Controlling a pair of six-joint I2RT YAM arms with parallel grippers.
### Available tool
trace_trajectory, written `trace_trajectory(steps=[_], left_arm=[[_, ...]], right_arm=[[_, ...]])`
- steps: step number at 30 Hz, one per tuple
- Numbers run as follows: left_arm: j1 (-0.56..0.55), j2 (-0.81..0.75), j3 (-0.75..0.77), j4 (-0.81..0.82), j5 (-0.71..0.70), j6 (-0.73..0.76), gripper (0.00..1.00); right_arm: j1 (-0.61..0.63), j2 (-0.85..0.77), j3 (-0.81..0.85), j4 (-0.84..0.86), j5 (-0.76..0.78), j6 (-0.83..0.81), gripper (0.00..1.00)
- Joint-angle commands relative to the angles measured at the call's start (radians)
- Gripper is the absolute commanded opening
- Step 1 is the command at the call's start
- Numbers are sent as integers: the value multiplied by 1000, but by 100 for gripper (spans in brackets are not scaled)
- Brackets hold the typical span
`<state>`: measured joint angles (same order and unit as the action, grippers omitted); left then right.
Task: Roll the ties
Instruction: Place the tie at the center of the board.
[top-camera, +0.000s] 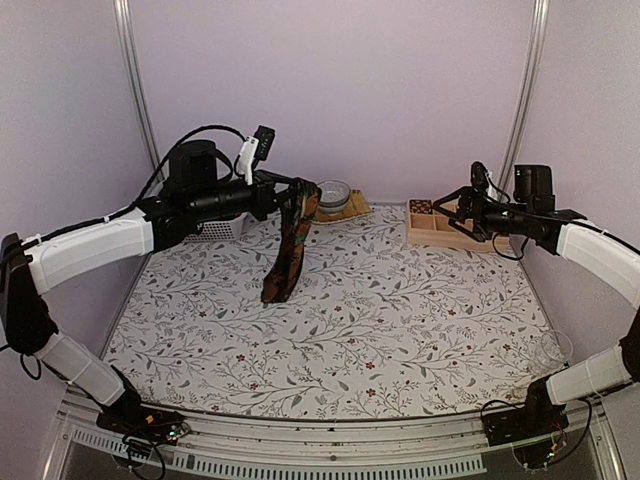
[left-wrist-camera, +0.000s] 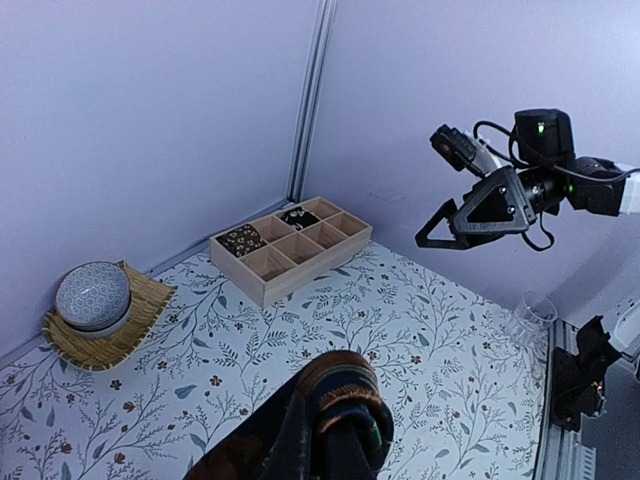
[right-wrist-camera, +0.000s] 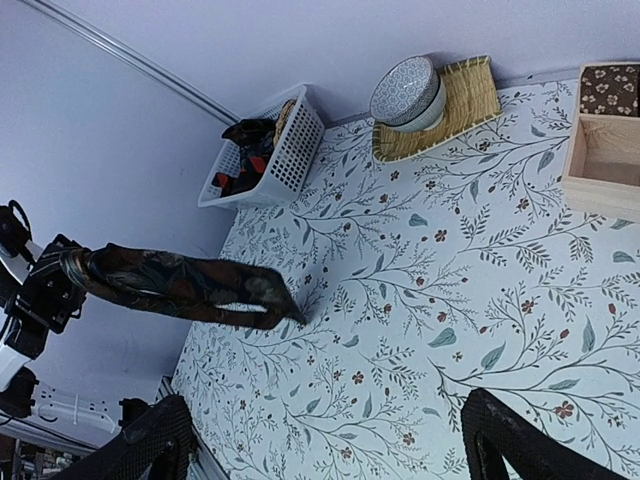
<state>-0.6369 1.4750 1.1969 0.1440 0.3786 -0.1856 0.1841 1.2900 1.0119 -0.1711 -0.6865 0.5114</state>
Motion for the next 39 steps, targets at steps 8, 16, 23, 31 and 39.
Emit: trace_trajectory(steps=[8,16,23,31,39], left_arm=[[-76,15,45,42,-34,-94,0],[-186,108,123,173,-68,-183,0],[-99,14,-131,257,-420,-307,0],[136,-36,-489,211,-680,-441,30],[163,-128,-610,205,-652,-478,100]], right_arm=[[34,27,0,-4,50,-60,94],[34,9,-6,20,62,-51,94],[34,11,-25,3,78,-69,94],[119,96,-22,17,103,-76,94],[346,325,82,-106,292,-213,93]])
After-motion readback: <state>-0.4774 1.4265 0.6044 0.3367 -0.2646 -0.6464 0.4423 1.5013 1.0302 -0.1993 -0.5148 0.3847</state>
